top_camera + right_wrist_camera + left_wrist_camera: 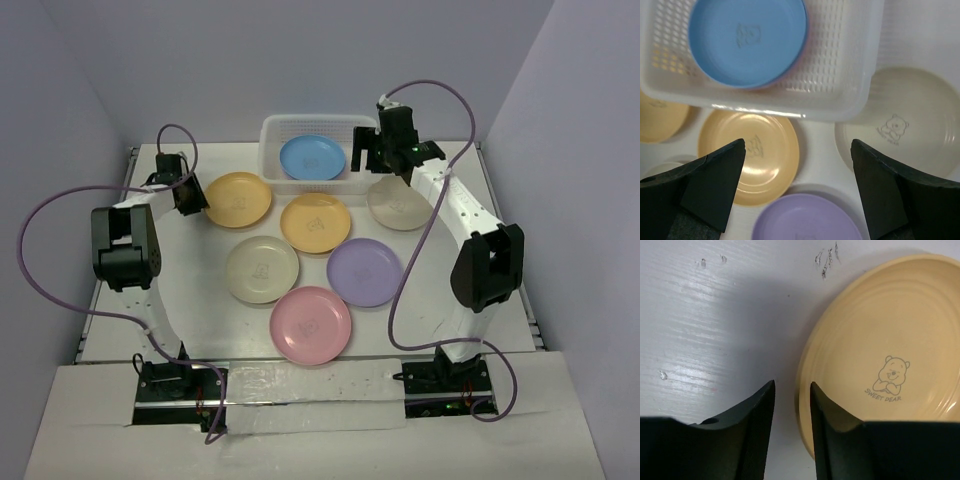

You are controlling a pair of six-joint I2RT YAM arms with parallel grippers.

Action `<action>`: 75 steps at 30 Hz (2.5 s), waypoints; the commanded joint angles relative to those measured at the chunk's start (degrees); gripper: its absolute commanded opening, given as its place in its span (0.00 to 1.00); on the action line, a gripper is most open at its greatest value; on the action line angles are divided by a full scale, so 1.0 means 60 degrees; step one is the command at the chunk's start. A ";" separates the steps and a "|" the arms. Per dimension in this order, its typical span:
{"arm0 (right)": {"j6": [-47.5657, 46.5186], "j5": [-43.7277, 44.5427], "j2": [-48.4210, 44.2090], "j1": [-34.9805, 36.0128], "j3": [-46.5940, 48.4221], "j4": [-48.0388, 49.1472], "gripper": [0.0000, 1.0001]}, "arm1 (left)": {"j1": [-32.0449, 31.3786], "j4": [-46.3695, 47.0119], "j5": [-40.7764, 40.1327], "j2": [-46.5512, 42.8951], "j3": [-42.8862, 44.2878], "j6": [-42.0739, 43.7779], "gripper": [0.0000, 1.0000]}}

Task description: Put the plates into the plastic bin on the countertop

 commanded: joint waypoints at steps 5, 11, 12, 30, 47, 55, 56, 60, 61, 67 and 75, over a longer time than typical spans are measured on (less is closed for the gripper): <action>0.0230 -0.0534 -0.1246 -0.0015 -0.1752 0.0645 0.93 | 0.0033 -0.0504 0.0258 -0.0347 0.0102 0.0323 0.21; 0.0397 -0.0723 -0.1698 -0.0030 -0.2680 0.0965 0.93 | 0.0586 -0.1396 0.0720 -0.0635 0.0446 0.0215 0.00; 0.0411 -0.0737 -0.1769 -0.0030 -0.2767 0.1008 0.93 | 0.0747 -0.1543 0.0820 -0.0738 0.0506 0.0199 0.00; 0.0897 -0.0780 -0.2738 -0.0255 -0.3996 0.1584 0.93 | 0.0934 -0.2046 0.0627 -0.3910 0.3980 -0.0878 0.00; 0.1436 -0.0887 -0.2044 -0.0264 -0.4313 0.1822 1.00 | -0.3238 -0.1096 -0.2086 0.0257 0.7090 -0.1012 0.00; 0.1751 -0.1103 -0.1045 -0.0186 -0.4157 0.1954 1.00 | -0.3776 -0.0917 -0.2206 0.1770 0.7606 -0.1169 0.00; 0.1793 -0.1103 -0.0992 -0.0176 -0.4142 0.1959 1.00 | -0.3798 -0.0880 -0.2213 0.1800 0.7593 -0.1176 0.00; 0.1872 -0.1256 -0.0661 -0.0081 -0.4169 0.2389 1.00 | -0.3868 -0.0791 -0.2266 0.2327 0.7889 -0.1163 0.05; 0.1881 -0.1258 -0.0559 -0.0044 -0.4148 0.2461 1.00 | -0.3878 -0.0815 -0.2272 0.2434 0.7985 -0.1144 0.07; 0.1917 -0.1114 -0.0011 0.0262 -0.3781 0.2662 0.98 | -0.3887 -0.0996 -0.2184 0.2842 0.8544 -0.1030 0.54; 0.2018 -0.0701 0.0652 0.0571 -0.3210 0.2719 0.90 | -0.3844 -0.1480 -0.2341 0.1981 0.8845 -0.0799 0.92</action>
